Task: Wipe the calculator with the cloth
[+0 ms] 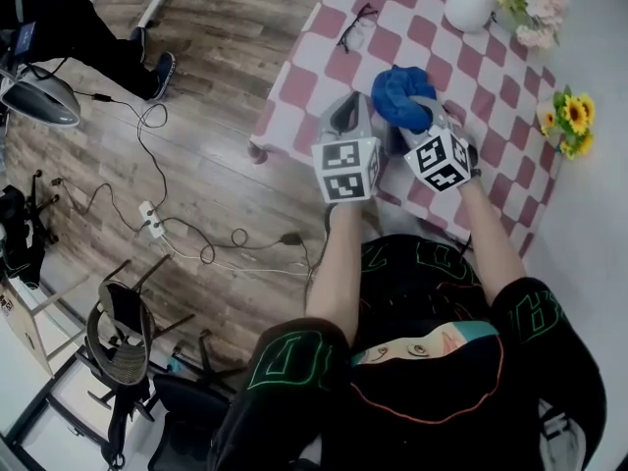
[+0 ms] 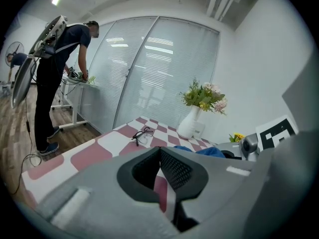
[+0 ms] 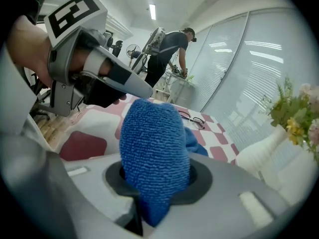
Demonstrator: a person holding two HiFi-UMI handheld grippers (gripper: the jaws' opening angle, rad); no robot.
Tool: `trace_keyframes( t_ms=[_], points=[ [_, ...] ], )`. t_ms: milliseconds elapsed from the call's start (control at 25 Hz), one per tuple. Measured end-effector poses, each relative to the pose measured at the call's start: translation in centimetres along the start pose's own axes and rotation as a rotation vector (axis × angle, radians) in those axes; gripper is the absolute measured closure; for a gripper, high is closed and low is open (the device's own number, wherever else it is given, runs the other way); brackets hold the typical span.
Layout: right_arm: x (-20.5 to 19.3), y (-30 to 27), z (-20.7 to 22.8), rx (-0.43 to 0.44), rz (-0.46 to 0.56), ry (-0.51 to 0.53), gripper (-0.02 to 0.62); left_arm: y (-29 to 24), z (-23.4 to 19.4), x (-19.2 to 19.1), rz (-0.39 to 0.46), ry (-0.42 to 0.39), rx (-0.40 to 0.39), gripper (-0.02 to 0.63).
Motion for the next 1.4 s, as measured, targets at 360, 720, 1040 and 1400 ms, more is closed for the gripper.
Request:
trace_keyframes(
  t_ms=[360, 720, 1040, 1400],
  points=[
    [-0.6, 0.9, -0.8, -0.038, -0.015, -0.048, 0.483, 1.8, 0.5, 0.1, 0.011, -0.018, -0.020, 0.595],
    [-1.1, 2.0, -2.1, -0.044, -0.017, -0.042, 0.483, 2.9, 1.3, 0.0, 0.016, -0.024, -0.040, 0.595],
    [-1.6, 2.8, -3.1, -0.057, -0.051, 0.021, 0.482, 3.6, 1.6, 0.0, 0.025, -0.024, -0.047, 0.595],
    [-2.5, 4.0, -4.6, -0.032, -0.056, 0.000, 0.477, 4.1, 1.8, -0.3, 0.026, -0.029, -0.061, 0.595]
  ],
)
Point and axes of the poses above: the fingertips, and each gripper's own axes: y backward along the fingers, z to its right, x out of its top, the point moved 1 cm from there along y, backward along the fingers, and after that the axes turned 11 degrees about -y, right-handed, at the moved point
